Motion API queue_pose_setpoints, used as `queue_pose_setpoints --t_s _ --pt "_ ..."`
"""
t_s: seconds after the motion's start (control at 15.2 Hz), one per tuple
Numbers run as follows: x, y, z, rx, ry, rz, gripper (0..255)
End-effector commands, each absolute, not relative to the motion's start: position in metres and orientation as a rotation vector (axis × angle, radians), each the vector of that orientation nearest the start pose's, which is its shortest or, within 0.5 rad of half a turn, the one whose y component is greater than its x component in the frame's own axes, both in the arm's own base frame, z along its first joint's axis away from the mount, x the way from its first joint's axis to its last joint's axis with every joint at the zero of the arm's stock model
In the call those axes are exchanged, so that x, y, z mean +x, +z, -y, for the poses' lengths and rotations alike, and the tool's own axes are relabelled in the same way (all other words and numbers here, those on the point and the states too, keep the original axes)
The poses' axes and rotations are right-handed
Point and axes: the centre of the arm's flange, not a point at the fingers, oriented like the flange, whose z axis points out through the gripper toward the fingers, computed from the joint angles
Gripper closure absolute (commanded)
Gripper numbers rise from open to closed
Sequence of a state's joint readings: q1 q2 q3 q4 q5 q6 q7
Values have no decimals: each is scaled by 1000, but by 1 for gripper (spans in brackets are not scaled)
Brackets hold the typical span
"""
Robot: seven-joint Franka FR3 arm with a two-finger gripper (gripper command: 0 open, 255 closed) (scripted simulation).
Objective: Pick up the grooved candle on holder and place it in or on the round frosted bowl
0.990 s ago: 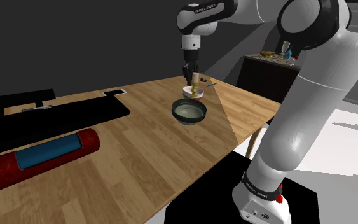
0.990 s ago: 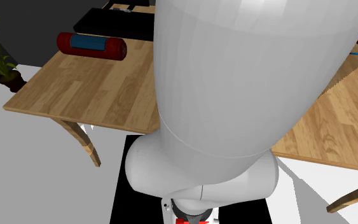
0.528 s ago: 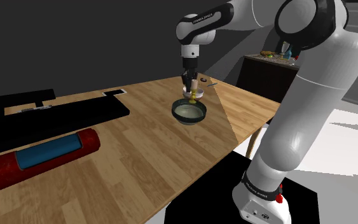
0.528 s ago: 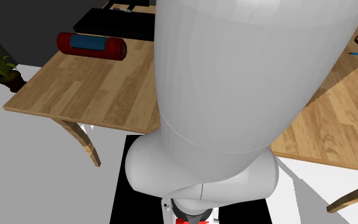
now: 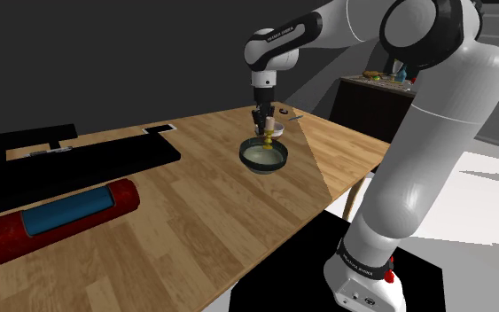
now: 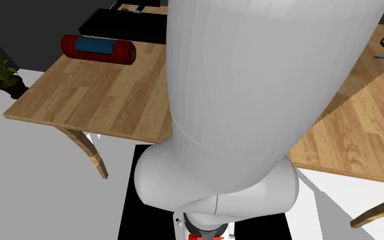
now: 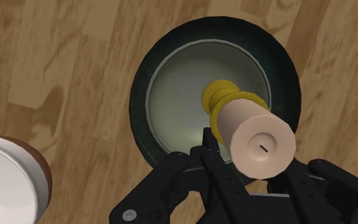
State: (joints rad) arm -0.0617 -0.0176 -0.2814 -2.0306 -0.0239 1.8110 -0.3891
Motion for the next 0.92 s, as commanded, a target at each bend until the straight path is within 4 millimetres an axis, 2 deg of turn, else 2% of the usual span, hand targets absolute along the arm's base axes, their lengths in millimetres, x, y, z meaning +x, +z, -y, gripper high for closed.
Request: queue_pose_setpoints --t_s 0.0,0.13,0.2,0.53,0.79,0.86 --pt "493 438 179 -3070 301 84 255" --pt "493 438 179 -3070 301 84 255" --pt "493 438 179 -3070 301 84 0" --pt "493 438 179 -3070 301 84 0" --pt "502 487 181 -3070 301 84 0" --pt "502 487 181 -3070 301 84 0"
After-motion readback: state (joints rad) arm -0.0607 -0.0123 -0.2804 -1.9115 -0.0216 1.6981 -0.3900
